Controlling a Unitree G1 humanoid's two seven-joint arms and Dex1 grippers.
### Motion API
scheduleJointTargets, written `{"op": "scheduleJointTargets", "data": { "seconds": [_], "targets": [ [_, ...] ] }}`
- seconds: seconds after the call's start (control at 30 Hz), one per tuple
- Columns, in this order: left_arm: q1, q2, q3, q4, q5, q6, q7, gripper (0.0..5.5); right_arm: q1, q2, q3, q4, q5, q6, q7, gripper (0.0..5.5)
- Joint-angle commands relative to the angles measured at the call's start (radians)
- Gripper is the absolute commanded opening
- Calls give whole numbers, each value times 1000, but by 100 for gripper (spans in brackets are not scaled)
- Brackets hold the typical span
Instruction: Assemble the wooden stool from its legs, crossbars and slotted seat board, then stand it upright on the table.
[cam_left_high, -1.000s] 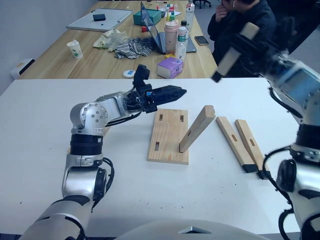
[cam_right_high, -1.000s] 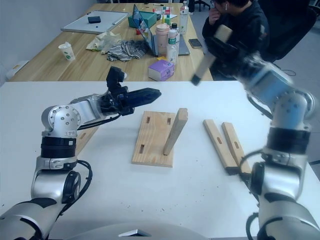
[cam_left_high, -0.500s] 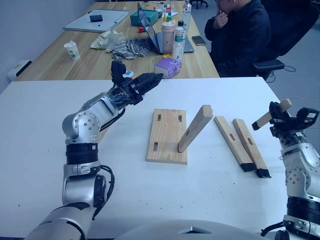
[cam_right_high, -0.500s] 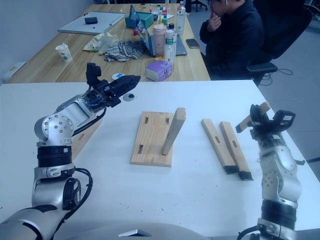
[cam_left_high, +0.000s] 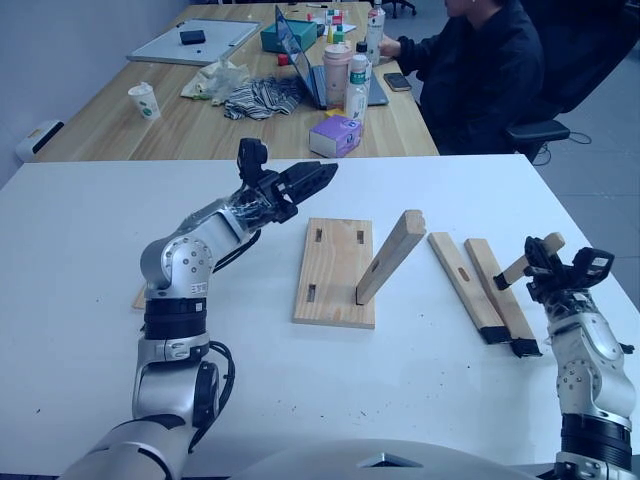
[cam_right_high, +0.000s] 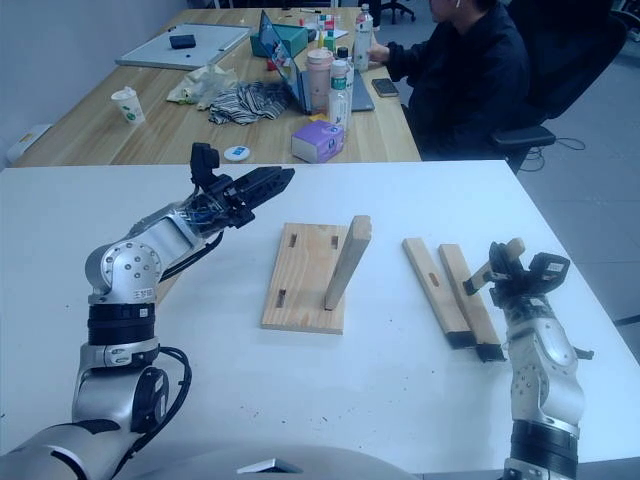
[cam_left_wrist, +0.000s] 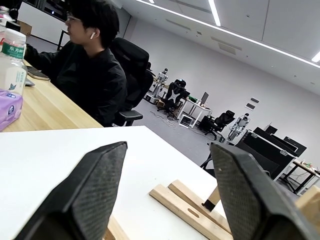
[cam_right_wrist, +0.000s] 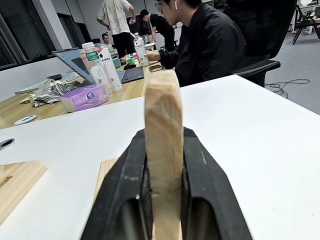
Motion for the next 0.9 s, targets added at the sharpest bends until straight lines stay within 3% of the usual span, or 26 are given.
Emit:
{"op": "scheduleJointTargets", "data": {
  "seconds": [0.03,0.4,0.53,0.73,0.9],
  "targets": [
    [-1,-1,10,2,-6,13,16,301,32,31,36,69,-68,-46,4,41],
    [-29,13,8,30,-9,34,19,301,122,123,53,376,-138,-202,-46,41],
    [-47,21,7,51,-8,43,19,301,156,100,117,467,-186,-43,-64,41],
    [-46,13,12,45,-17,47,35,301,223,-30,311,518,-257,307,44,41],
    [-26,6,21,33,-19,39,48,301,147,-89,295,539,-202,356,61,41]
  ]
}}
